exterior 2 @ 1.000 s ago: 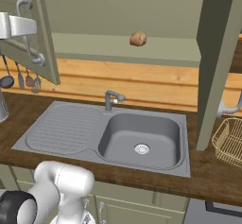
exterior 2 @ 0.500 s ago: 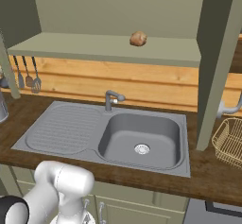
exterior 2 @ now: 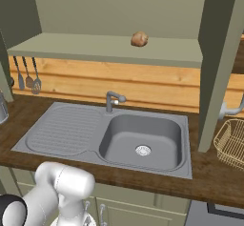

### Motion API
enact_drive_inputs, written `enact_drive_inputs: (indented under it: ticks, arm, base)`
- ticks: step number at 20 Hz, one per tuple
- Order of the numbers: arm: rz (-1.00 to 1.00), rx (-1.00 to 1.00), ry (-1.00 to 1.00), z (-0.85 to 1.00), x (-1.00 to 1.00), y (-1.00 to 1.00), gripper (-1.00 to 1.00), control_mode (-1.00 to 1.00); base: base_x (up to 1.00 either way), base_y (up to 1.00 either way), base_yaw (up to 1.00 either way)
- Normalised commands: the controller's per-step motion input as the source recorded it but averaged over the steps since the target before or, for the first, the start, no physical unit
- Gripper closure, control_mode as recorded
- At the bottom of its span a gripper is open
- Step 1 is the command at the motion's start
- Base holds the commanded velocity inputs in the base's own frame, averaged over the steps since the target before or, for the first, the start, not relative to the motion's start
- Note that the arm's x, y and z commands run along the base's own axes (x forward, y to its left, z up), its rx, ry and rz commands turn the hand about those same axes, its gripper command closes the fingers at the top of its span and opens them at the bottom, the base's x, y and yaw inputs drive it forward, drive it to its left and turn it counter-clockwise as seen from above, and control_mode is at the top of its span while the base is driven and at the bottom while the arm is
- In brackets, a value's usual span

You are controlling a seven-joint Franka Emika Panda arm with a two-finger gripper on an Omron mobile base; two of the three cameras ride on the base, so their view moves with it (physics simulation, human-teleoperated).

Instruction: Open the cabinet, pick up the bread from the cabinet and place it in the basket. Then move the basket to the dining counter.

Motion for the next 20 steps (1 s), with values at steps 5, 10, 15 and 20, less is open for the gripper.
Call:
enact_drive_inputs:
  ticks: [5, 10, 15, 20]
  arm:
    - [0.02, 0.26, -0.01, 0.15, -0.79, -0.02, -1.0, -1.0]
    - [0.02, -0.07, 0.02, 0.07, -0.35, 0.71, -1.0, -1.0]
    - [-0.04, -0.37, 0.23, 0.02, 0.0, 0.98, -1.0, -1.0]
    - [-0.02, -0.02, 0.08, 0.01, -0.59, 0.2, -1.0, -1.0]
  base:
    - [0.0, 0.0, 0.0]
    - [0.0, 0.0, 0.0]
    - [0.0, 0.0, 0.0]
    - [0.0, 0.0, 0.0]
